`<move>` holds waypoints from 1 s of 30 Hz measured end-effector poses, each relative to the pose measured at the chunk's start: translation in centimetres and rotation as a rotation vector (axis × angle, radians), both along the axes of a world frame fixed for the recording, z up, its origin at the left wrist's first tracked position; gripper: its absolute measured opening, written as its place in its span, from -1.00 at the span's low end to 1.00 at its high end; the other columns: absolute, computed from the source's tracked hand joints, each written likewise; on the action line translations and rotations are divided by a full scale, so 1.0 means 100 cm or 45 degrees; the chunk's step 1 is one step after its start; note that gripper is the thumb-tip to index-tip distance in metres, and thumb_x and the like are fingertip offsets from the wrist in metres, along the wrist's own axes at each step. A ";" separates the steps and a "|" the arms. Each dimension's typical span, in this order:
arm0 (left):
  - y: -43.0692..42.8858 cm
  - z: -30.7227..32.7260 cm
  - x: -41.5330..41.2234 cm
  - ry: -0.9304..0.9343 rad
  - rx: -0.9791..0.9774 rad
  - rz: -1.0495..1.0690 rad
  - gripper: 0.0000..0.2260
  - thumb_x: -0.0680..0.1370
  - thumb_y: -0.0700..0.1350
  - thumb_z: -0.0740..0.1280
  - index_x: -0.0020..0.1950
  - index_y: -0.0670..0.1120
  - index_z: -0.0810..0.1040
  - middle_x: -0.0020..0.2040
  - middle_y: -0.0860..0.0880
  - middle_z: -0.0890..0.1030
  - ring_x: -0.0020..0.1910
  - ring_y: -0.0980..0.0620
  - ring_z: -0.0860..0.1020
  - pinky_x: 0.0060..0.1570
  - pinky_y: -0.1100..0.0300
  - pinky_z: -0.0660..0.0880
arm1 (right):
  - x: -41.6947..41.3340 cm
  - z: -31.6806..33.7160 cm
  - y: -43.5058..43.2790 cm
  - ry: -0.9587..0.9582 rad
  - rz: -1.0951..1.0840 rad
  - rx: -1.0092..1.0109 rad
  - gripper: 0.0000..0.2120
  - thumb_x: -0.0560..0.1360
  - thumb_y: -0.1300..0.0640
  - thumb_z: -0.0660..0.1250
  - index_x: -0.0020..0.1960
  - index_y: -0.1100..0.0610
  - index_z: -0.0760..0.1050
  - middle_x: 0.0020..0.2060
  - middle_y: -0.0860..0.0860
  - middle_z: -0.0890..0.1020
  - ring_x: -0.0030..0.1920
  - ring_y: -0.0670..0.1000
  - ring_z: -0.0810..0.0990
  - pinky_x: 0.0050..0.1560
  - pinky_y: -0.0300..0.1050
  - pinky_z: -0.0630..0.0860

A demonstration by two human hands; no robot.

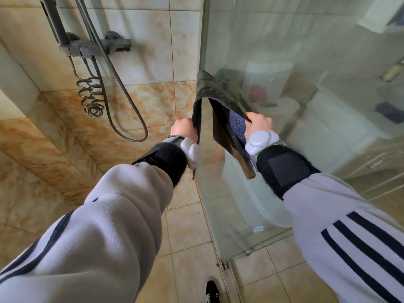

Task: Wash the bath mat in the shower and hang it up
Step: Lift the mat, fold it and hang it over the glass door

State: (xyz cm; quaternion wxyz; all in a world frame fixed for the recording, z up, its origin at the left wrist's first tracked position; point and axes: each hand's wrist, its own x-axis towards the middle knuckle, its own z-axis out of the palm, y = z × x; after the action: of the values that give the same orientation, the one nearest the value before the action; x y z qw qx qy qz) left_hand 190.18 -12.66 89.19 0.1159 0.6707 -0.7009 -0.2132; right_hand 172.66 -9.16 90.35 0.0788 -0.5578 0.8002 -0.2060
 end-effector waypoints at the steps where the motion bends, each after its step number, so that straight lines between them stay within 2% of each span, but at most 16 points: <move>1: 0.000 0.000 -0.002 -0.007 0.005 -0.006 -0.77 0.62 -0.20 0.14 0.17 -0.28 0.50 0.11 -0.25 0.57 0.08 -0.22 0.55 -0.04 0.06 0.47 | -0.001 0.002 -0.002 -0.004 -0.013 0.045 -0.81 0.54 0.34 0.11 0.01 0.28 0.49 -0.14 0.26 0.56 -0.04 0.29 0.43 -0.07 -0.07 0.39; 3: 0.000 0.002 -0.006 -0.031 0.013 -0.020 -0.78 0.61 -0.22 0.15 0.17 -0.28 0.50 0.11 -0.24 0.58 0.07 -0.21 0.56 -0.01 0.05 0.50 | -0.001 0.003 0.001 -0.049 -0.041 0.194 -0.88 0.53 0.32 0.15 -0.19 0.25 0.35 -0.24 0.19 0.42 -0.14 0.17 0.31 -0.12 -0.14 0.29; 5: 0.000 0.003 -0.008 -0.080 0.028 -0.048 -0.79 0.60 -0.24 0.17 0.16 -0.27 0.51 0.10 -0.23 0.59 0.06 -0.20 0.57 -0.04 0.07 0.50 | 0.002 -0.004 0.011 -0.101 -0.023 0.408 -0.70 0.52 0.23 0.21 -0.35 0.16 0.20 -0.27 0.11 0.33 -0.16 0.09 0.28 -0.12 -0.20 0.26; 6: 0.002 0.003 -0.010 -0.119 0.032 -0.078 -0.79 0.59 -0.24 0.17 0.15 -0.27 0.51 0.10 -0.22 0.59 0.06 -0.20 0.58 -0.08 0.08 0.48 | 0.004 -0.009 0.017 -0.123 -0.005 0.473 -0.66 0.49 0.18 0.21 -0.38 0.11 0.14 -0.33 0.06 0.28 -0.22 0.07 0.27 -0.18 -0.25 0.26; 7: 0.003 0.002 -0.011 -0.157 0.034 -0.110 -0.79 0.59 -0.24 0.17 0.14 -0.26 0.52 0.09 -0.22 0.59 0.05 -0.20 0.58 -0.10 0.09 0.47 | 0.005 -0.012 0.019 -0.147 -0.001 0.488 -0.72 0.47 0.18 0.19 -0.37 0.11 0.19 -0.36 0.05 0.27 -0.29 0.06 0.29 -0.25 -0.36 0.27; 8: 0.006 0.001 -0.013 -0.193 0.033 -0.144 -0.79 0.58 -0.24 0.17 0.14 -0.25 0.53 0.08 -0.21 0.60 0.05 -0.19 0.58 -0.10 0.08 0.48 | 0.005 -0.014 0.020 -0.121 -0.008 0.511 -0.85 0.49 0.21 0.18 -0.26 0.18 0.37 -0.29 0.11 0.41 -0.26 0.07 0.41 -0.21 -0.45 0.32; 9: 0.008 -0.002 -0.016 -0.220 0.029 -0.172 -0.79 0.57 -0.24 0.17 0.13 -0.24 0.53 0.07 -0.20 0.60 0.04 -0.19 0.58 -0.08 0.07 0.50 | 0.005 -0.013 0.020 -0.078 -0.002 0.507 -0.85 0.51 0.26 0.20 0.04 0.24 0.48 -0.05 0.16 0.54 -0.05 0.11 0.53 -0.01 -0.44 0.38; 10: 0.009 -0.003 -0.019 -0.238 0.022 -0.201 -0.79 0.56 -0.25 0.17 0.12 -0.23 0.53 0.07 -0.20 0.60 0.04 -0.19 0.59 -0.05 0.05 0.52 | 0.004 -0.011 0.018 -0.012 0.012 0.506 -0.62 0.52 0.28 0.22 0.33 0.22 0.37 0.21 0.15 0.51 0.21 0.14 0.50 0.20 -0.31 0.37; 11: 0.011 -0.006 -0.023 -0.244 0.019 -0.227 -0.79 0.55 -0.25 0.18 0.11 -0.22 0.53 0.07 -0.20 0.60 0.03 -0.20 0.59 -0.02 0.04 0.53 | 0.007 -0.007 0.019 0.001 0.034 0.501 -0.47 0.53 0.27 0.24 0.47 0.17 0.21 0.36 0.12 0.42 0.36 0.14 0.40 0.31 -0.19 0.33; 12: 0.012 -0.007 -0.027 -0.244 0.013 -0.247 -0.80 0.54 -0.25 0.18 0.11 -0.22 0.52 0.07 -0.21 0.59 0.04 -0.21 0.58 0.00 0.01 0.54 | 0.008 -0.006 0.018 -0.009 0.075 0.460 -0.40 0.52 0.25 0.25 0.52 0.14 0.13 0.41 0.11 0.37 0.41 0.13 0.35 0.34 -0.14 0.30; 15: 0.016 -0.011 -0.041 -0.249 0.027 -0.291 -0.77 0.54 -0.24 0.18 0.17 -0.24 0.46 0.12 -0.23 0.55 0.10 -0.24 0.55 0.02 -0.02 0.50 | 0.013 -0.006 0.013 -0.035 0.222 0.323 -0.40 0.50 0.23 0.26 0.50 0.10 0.17 0.39 0.13 0.39 0.39 0.15 0.36 0.30 -0.12 0.33; 20: 0.022 -0.025 -0.059 -0.224 0.156 -0.363 -0.69 0.56 -0.14 0.24 0.27 -0.21 0.35 0.18 -0.21 0.54 0.14 -0.21 0.54 -0.01 0.03 0.47 | 0.005 -0.015 0.010 0.074 0.312 0.438 -0.37 0.50 0.24 0.24 0.52 -0.01 0.16 0.39 0.15 0.33 0.36 0.18 0.37 0.34 -0.03 0.37; 25: 0.026 -0.042 -0.078 -0.128 0.307 -0.362 -0.57 0.54 -0.05 0.28 0.35 -0.16 0.29 0.24 -0.19 0.51 0.20 -0.19 0.51 0.10 0.05 0.45 | -0.005 -0.020 0.005 0.120 0.241 0.602 -0.47 0.57 0.28 0.15 0.51 0.11 0.18 0.36 0.22 0.38 0.33 0.25 0.39 0.32 0.06 0.38; 27: 0.025 -0.044 -0.082 -0.121 0.341 -0.360 -0.59 0.55 -0.07 0.27 0.36 -0.15 0.31 0.27 -0.17 0.50 0.24 -0.16 0.50 0.13 0.06 0.44 | -0.004 -0.023 0.003 0.136 0.289 0.659 -0.55 0.61 0.25 0.12 0.48 0.16 0.21 0.37 0.23 0.37 0.33 0.23 0.39 0.22 -0.09 0.43; 28: 0.025 -0.044 -0.083 -0.114 0.359 -0.357 -0.59 0.56 -0.08 0.26 0.37 -0.15 0.31 0.28 -0.16 0.49 0.26 -0.16 0.48 0.16 0.06 0.42 | -0.004 -0.023 0.004 0.158 0.313 0.668 -0.62 0.63 0.21 0.09 0.44 0.17 0.26 0.37 0.22 0.38 0.30 0.22 0.41 0.02 -0.22 0.46; 30: 0.026 -0.042 -0.083 -0.079 0.373 -0.351 -0.62 0.56 -0.11 0.24 0.37 -0.14 0.34 0.29 -0.15 0.50 0.27 -0.17 0.47 0.20 0.05 0.40 | -0.002 -0.024 0.004 0.168 0.347 0.679 -0.75 0.65 0.19 0.06 0.31 0.19 0.32 0.33 0.20 0.43 0.19 0.22 0.44 -0.42 -0.49 0.27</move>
State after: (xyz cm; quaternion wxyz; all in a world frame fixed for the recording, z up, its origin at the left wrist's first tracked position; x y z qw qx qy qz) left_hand 181.91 -10.06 85.03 -0.0348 0.5843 -0.7508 -0.3059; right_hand 172.47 -8.73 87.94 0.1972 -0.6316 0.7473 0.0604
